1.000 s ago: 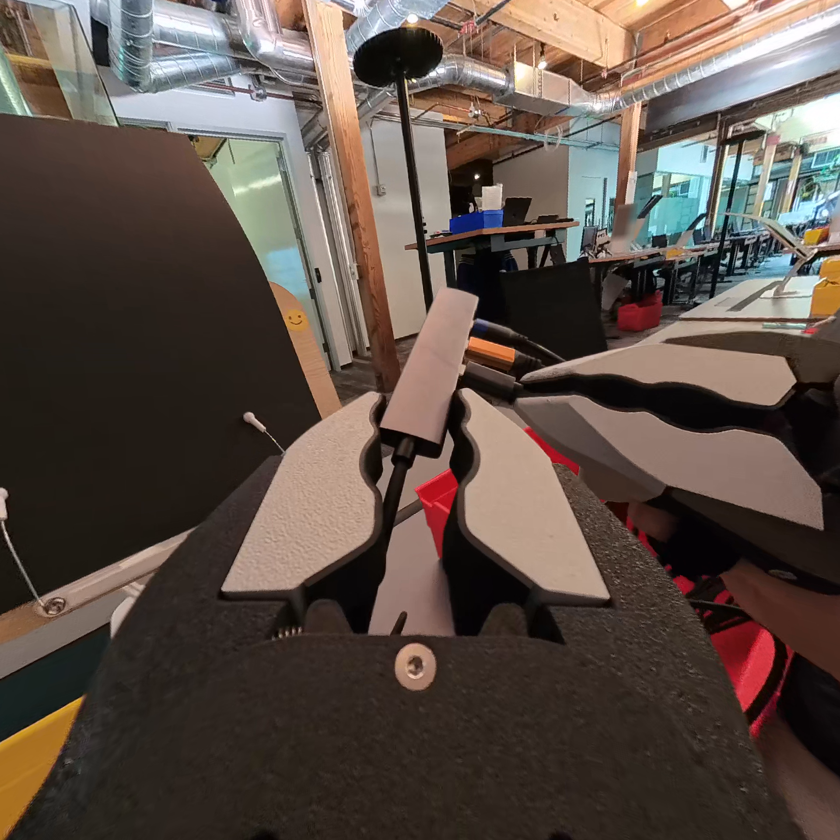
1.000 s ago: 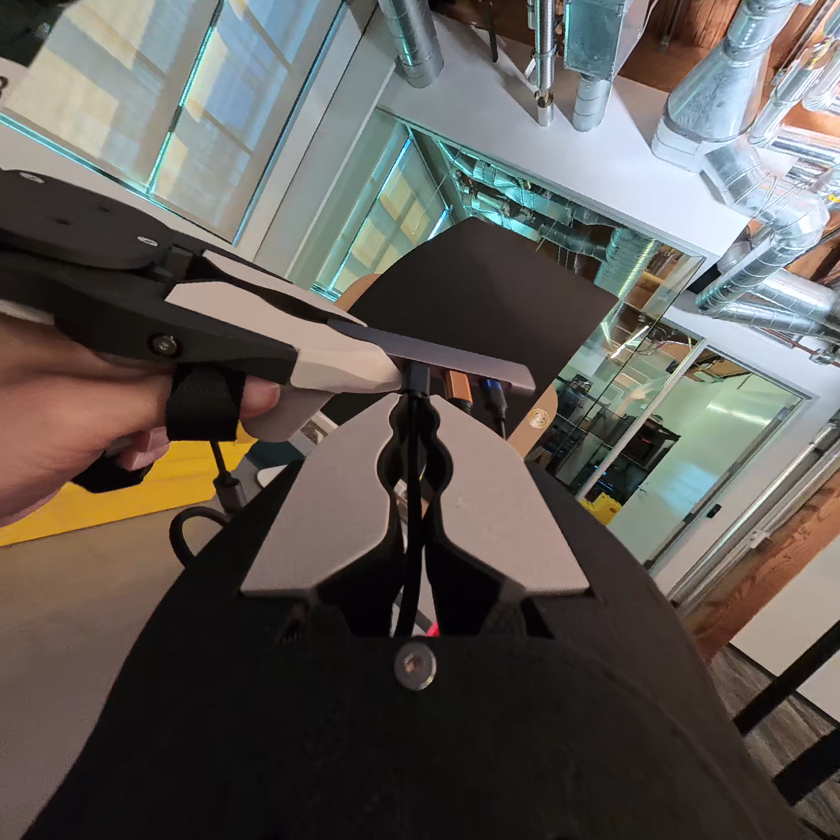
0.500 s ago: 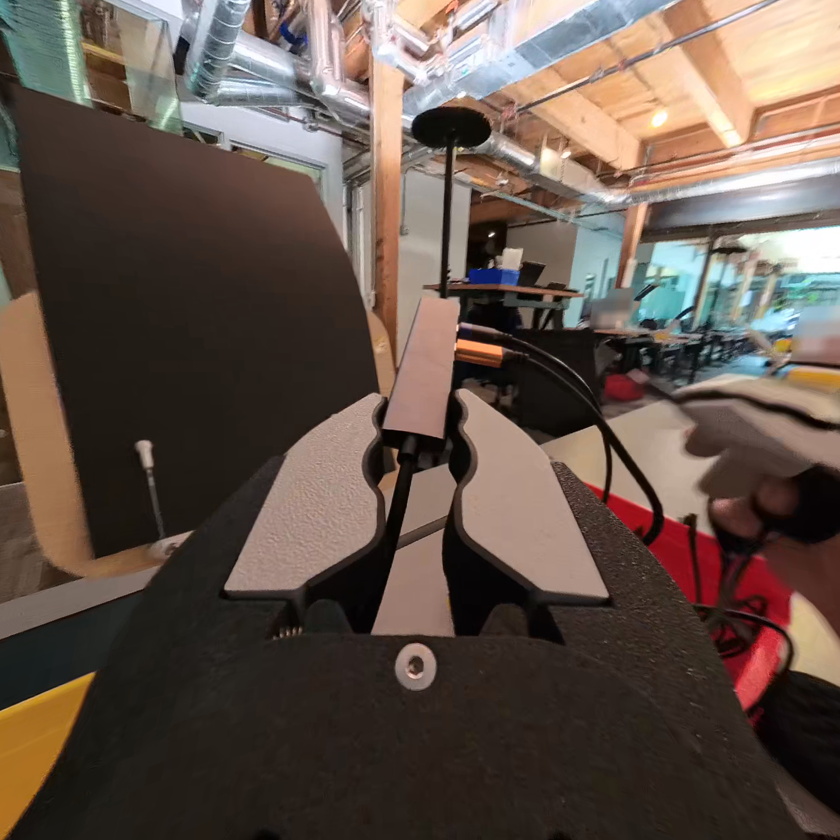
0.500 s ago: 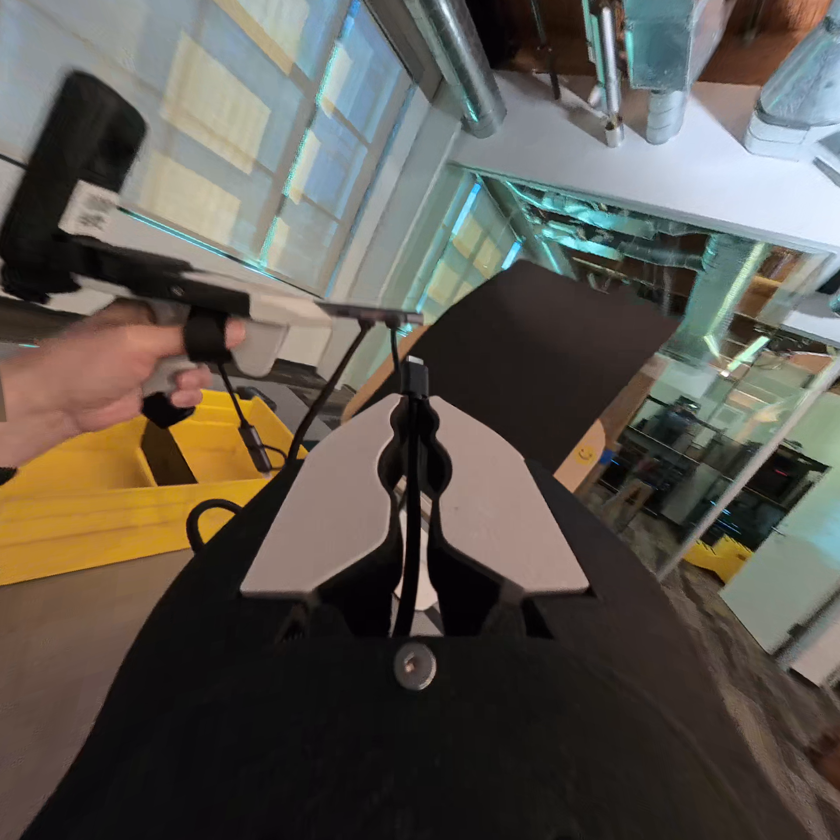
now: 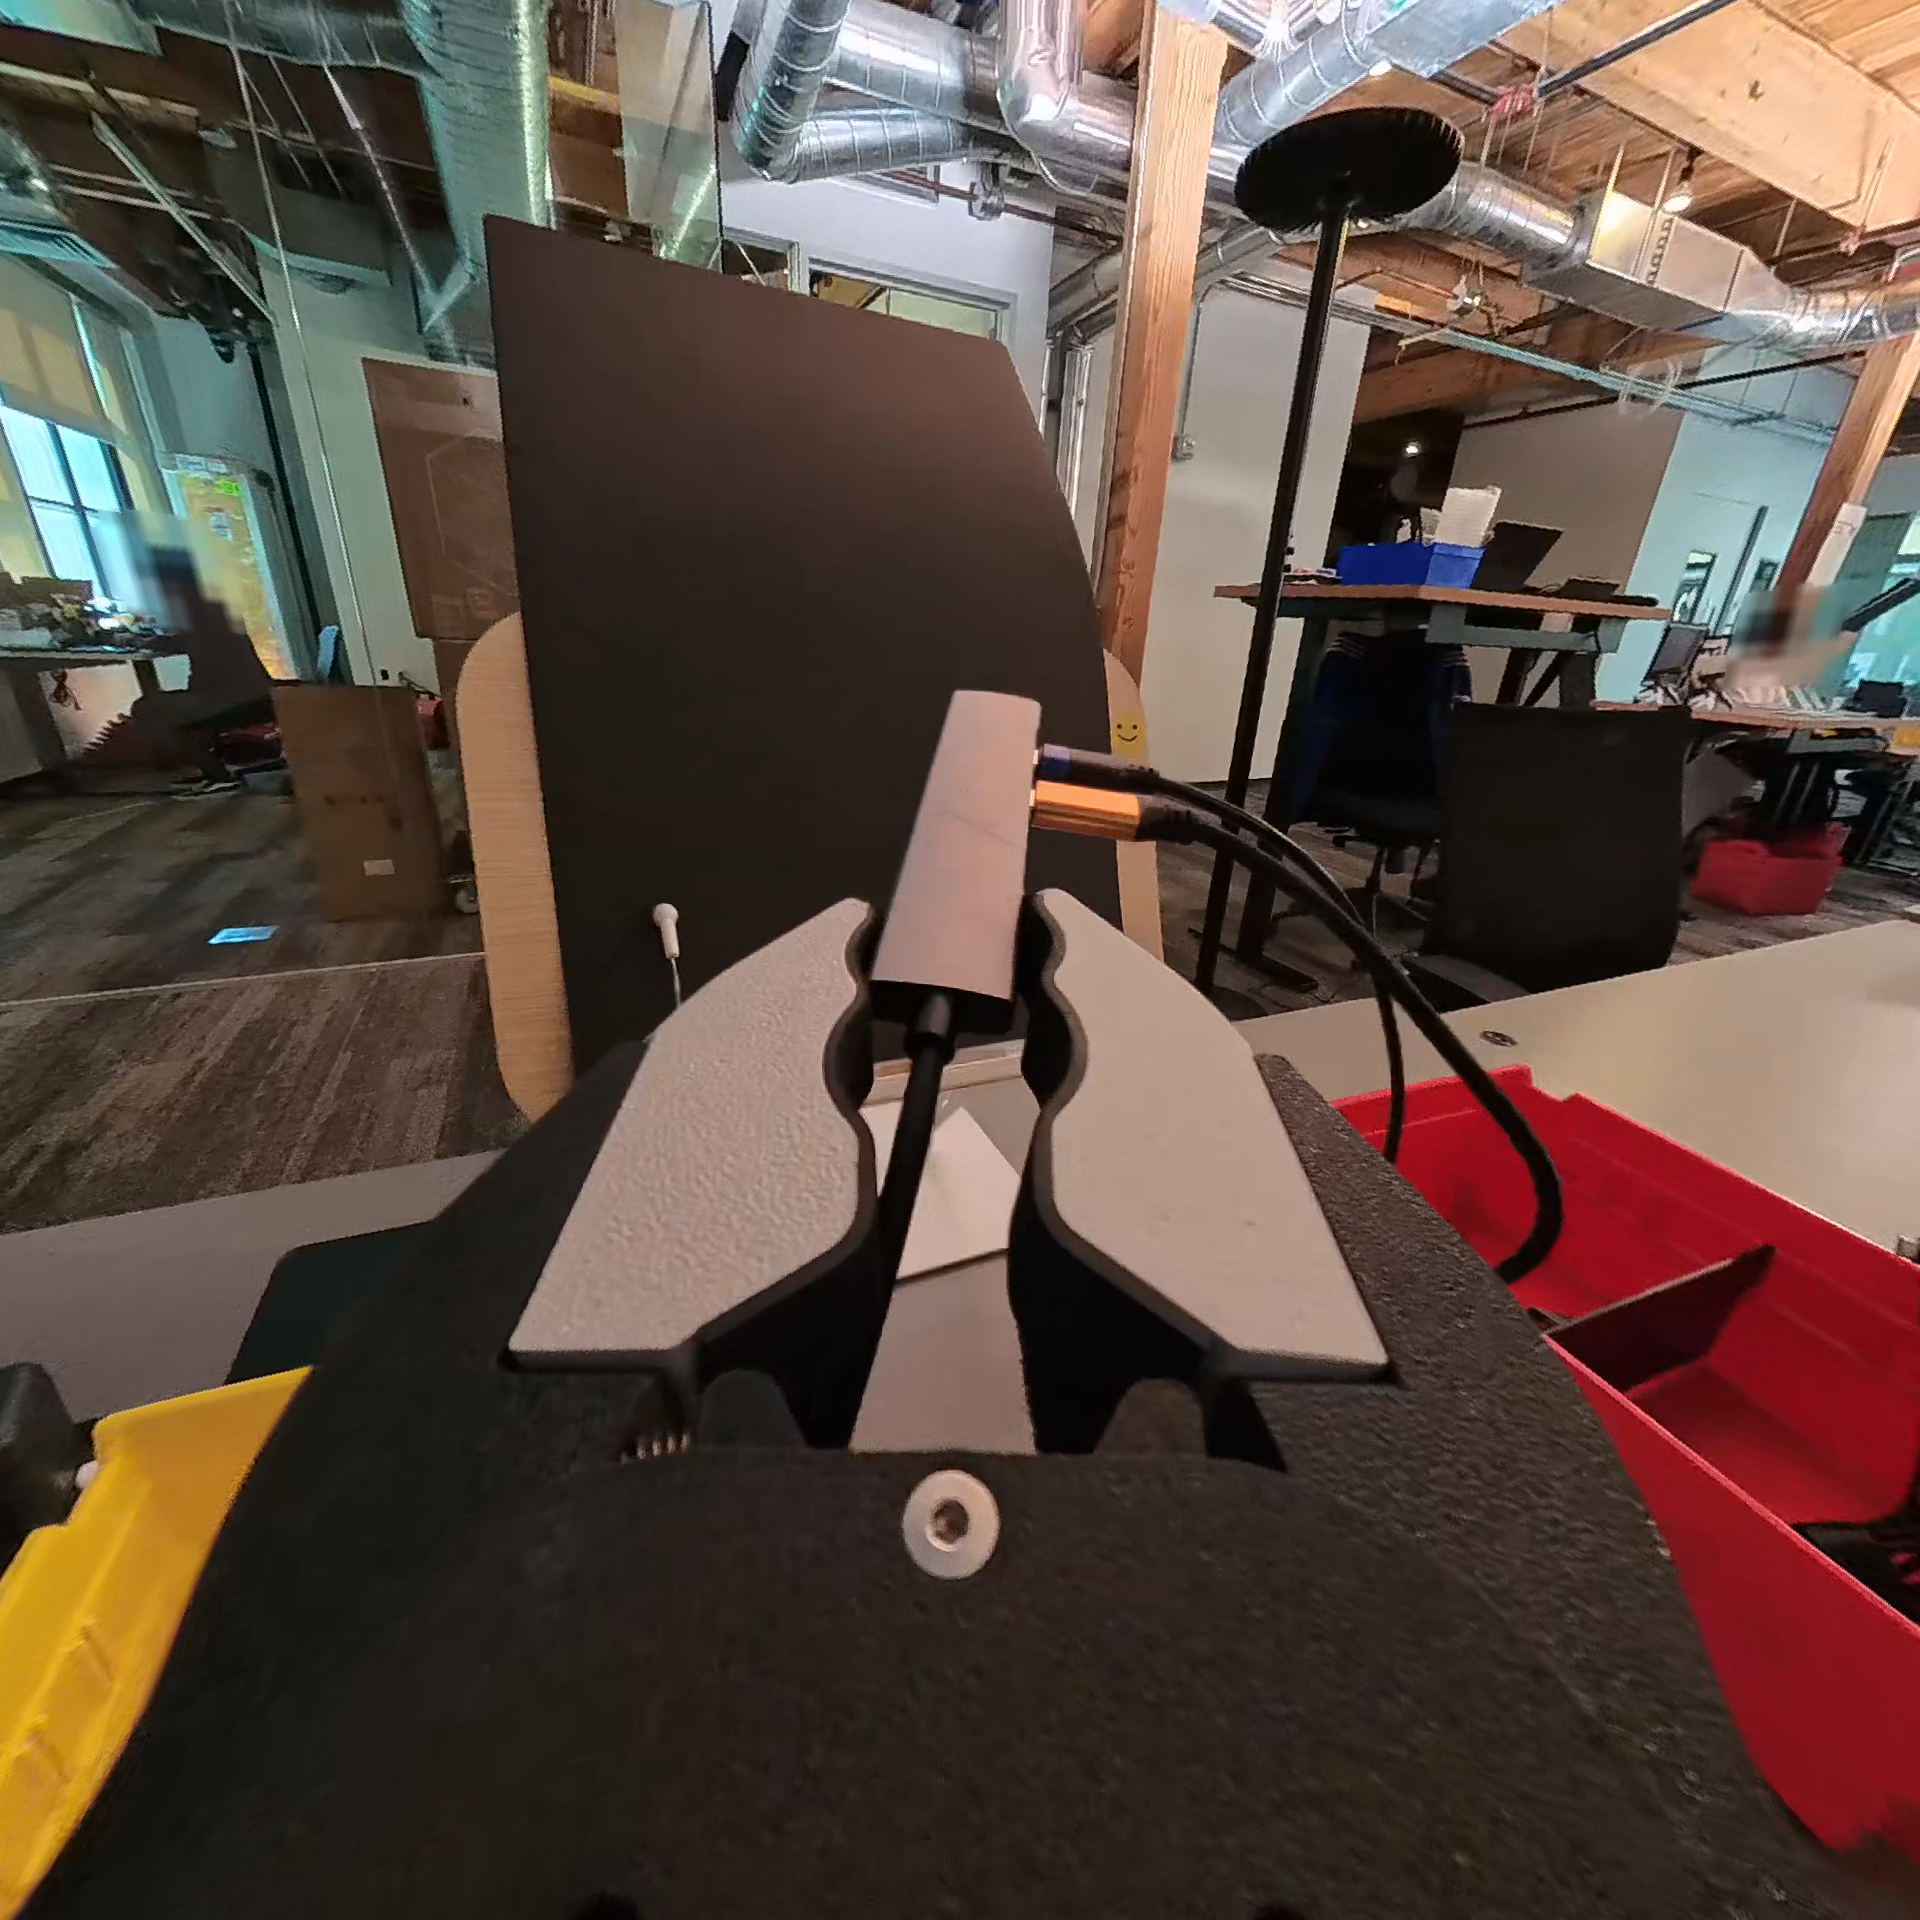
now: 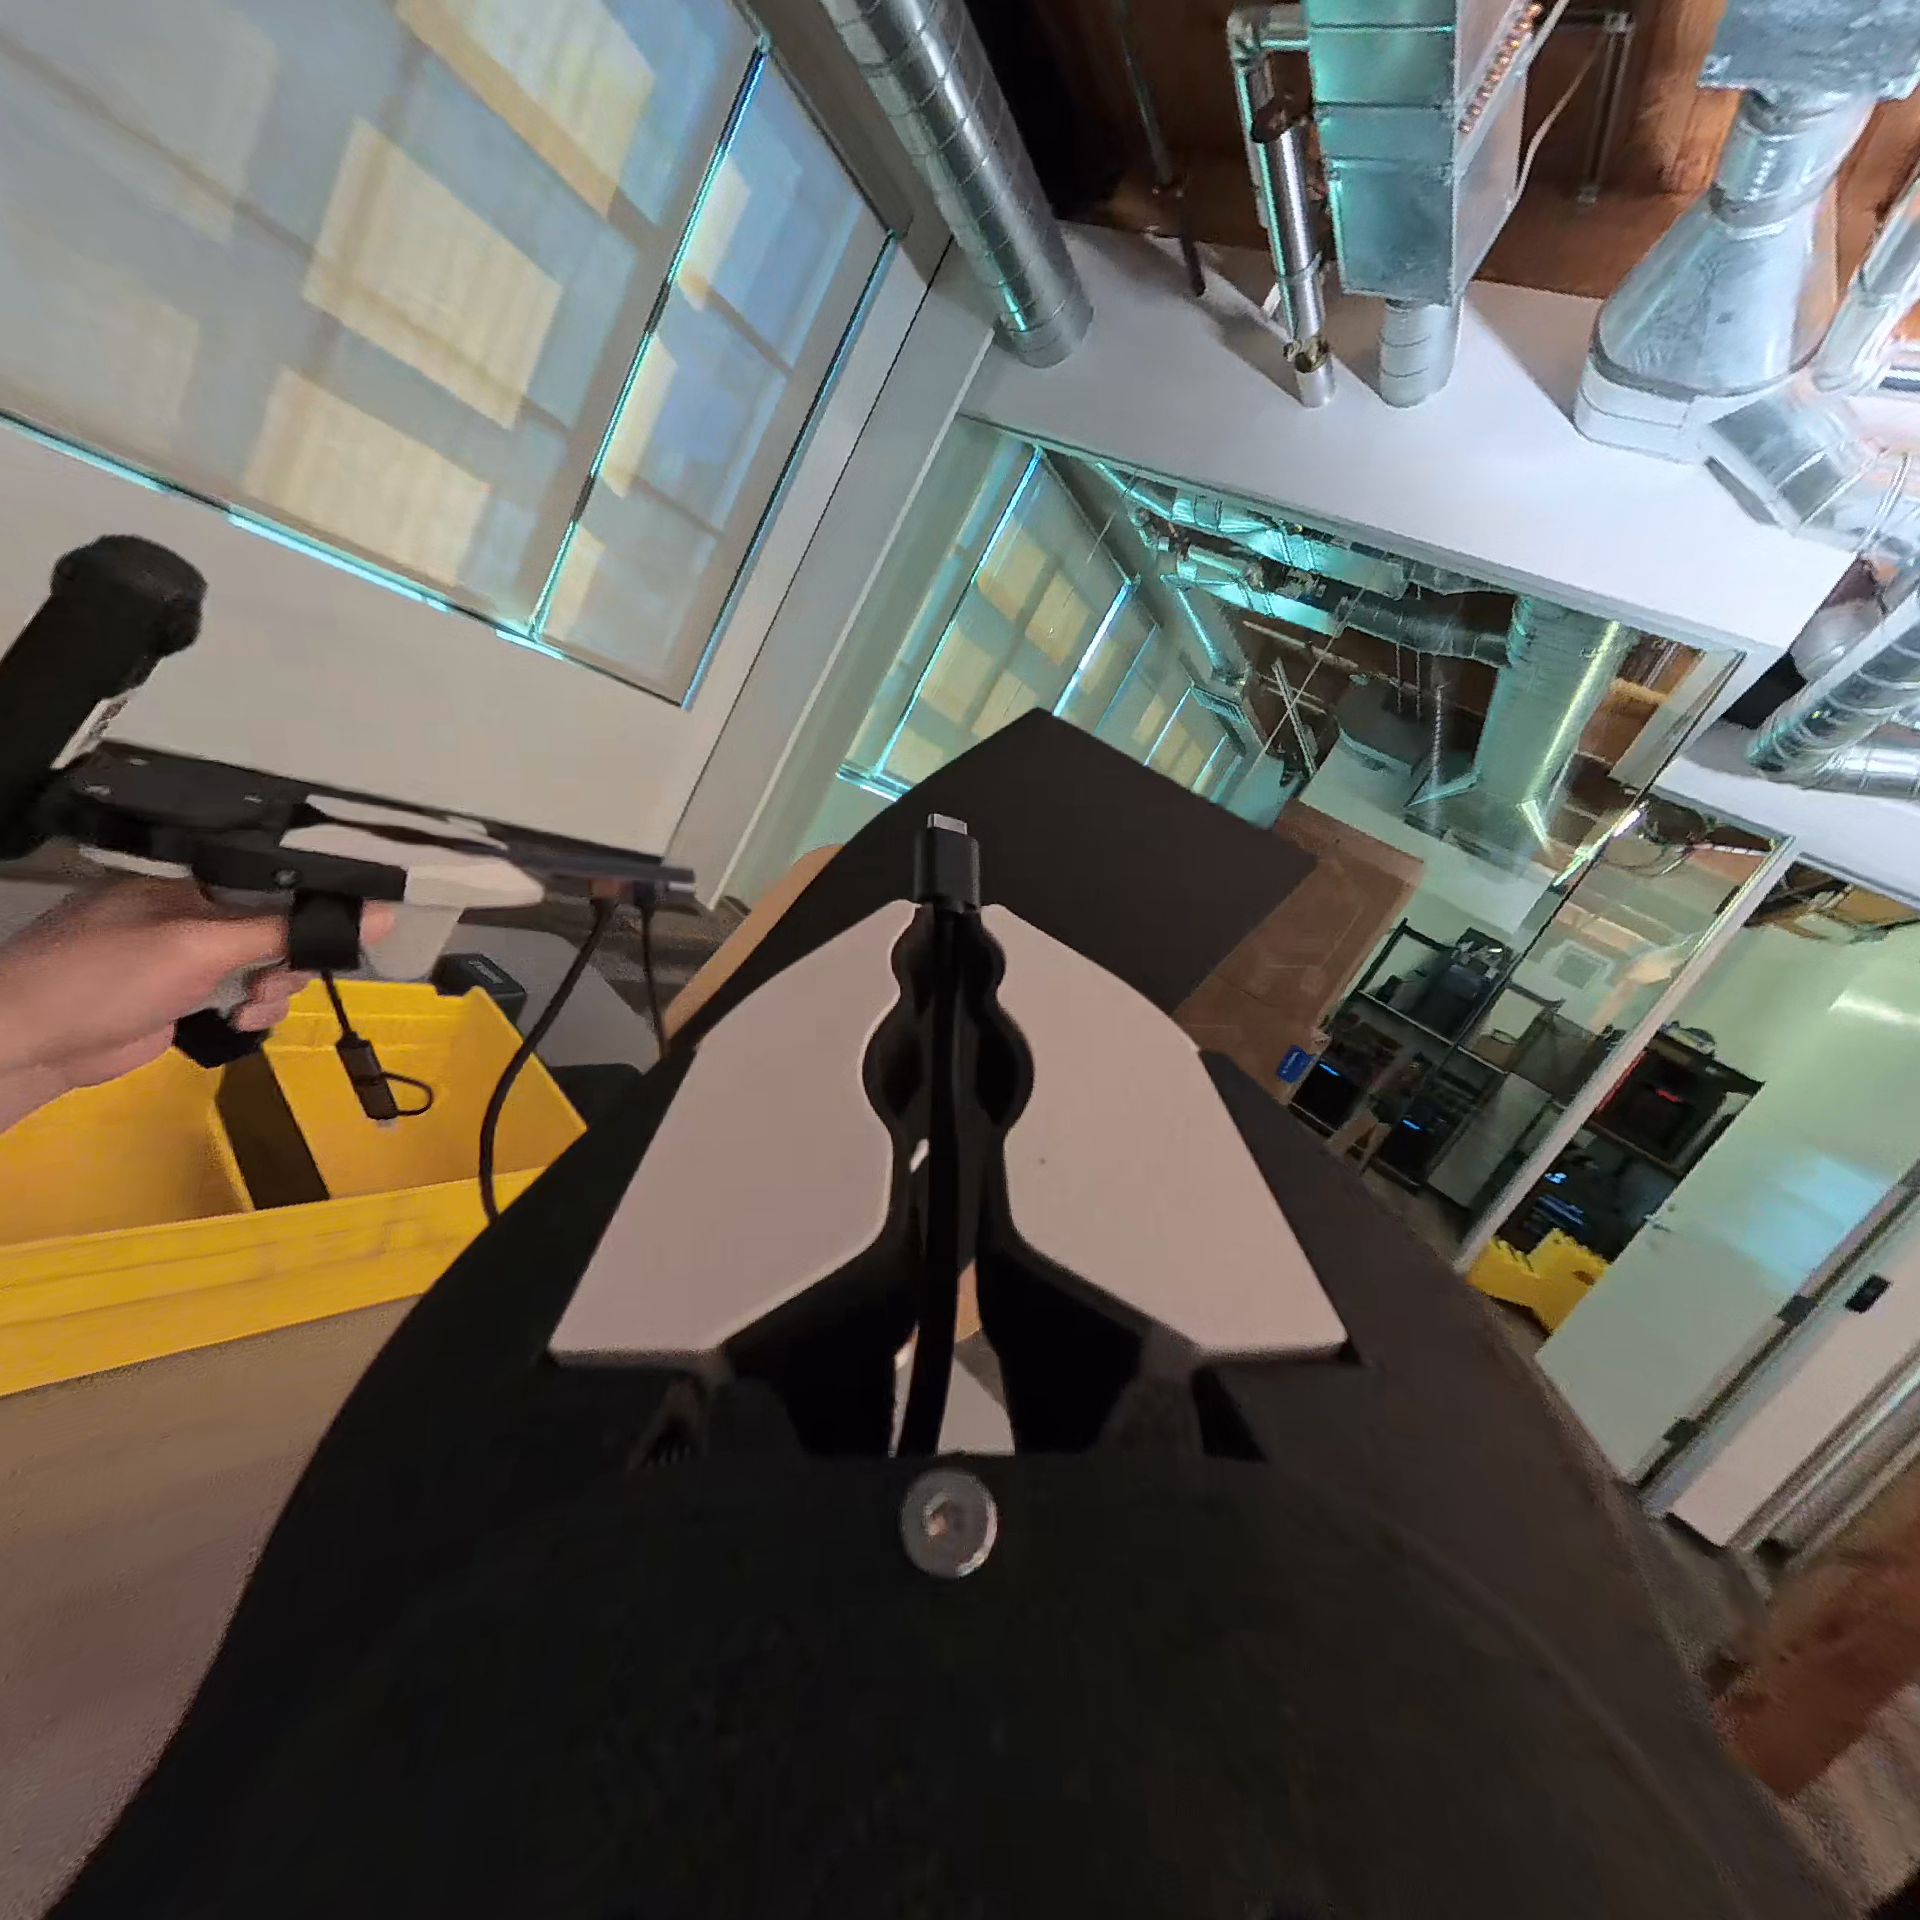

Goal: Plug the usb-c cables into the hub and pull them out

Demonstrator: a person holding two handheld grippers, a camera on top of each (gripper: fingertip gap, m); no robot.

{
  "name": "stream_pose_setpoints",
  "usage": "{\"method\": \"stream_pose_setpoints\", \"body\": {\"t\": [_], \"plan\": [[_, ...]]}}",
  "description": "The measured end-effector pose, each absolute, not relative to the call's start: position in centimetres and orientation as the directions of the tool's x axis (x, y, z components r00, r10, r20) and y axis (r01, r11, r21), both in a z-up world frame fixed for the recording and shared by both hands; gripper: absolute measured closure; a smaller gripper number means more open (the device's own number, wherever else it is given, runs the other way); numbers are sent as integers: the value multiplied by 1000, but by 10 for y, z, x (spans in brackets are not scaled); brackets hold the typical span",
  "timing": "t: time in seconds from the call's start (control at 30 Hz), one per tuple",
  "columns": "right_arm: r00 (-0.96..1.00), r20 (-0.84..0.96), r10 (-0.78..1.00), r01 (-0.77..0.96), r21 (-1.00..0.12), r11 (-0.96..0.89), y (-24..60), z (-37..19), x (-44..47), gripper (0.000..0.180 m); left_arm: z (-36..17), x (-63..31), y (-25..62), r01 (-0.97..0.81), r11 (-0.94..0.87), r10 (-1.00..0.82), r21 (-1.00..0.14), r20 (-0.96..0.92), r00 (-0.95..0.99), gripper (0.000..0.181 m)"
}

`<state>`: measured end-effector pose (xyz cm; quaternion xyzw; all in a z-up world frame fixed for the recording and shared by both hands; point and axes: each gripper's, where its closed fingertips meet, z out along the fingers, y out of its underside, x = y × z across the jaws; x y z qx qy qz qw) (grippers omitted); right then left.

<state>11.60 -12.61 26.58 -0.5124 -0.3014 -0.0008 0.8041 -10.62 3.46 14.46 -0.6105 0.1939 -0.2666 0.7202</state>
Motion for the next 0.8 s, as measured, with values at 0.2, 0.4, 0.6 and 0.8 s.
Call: {"method": "stream_pose_setpoints", "body": {"t": [0.2, 0.4, 0.6, 0.8], "plan": [[782, 593, 193, 483, -771, 415, -114, 353, 126, 173, 142, -102, 35, 140, 99, -636, -985, 45, 770, 157], [823, 532, 199, 452, -826, 337, -96, 391, 157, 173, 149, -104, 29, 192, 96, -671, -977, 79, 737, 157], [813, 483, 325, 356, -854, 379, -146, 409, 138, 172, 148, -105, 30, 210, 84, -684, -974, 97, 723, 157], [790, 547, 278, 388, -796, 464, -215, 400, 117, 173, 151, -107, 29, 249, 71, -704, -966, 128, 698, 157]]}}
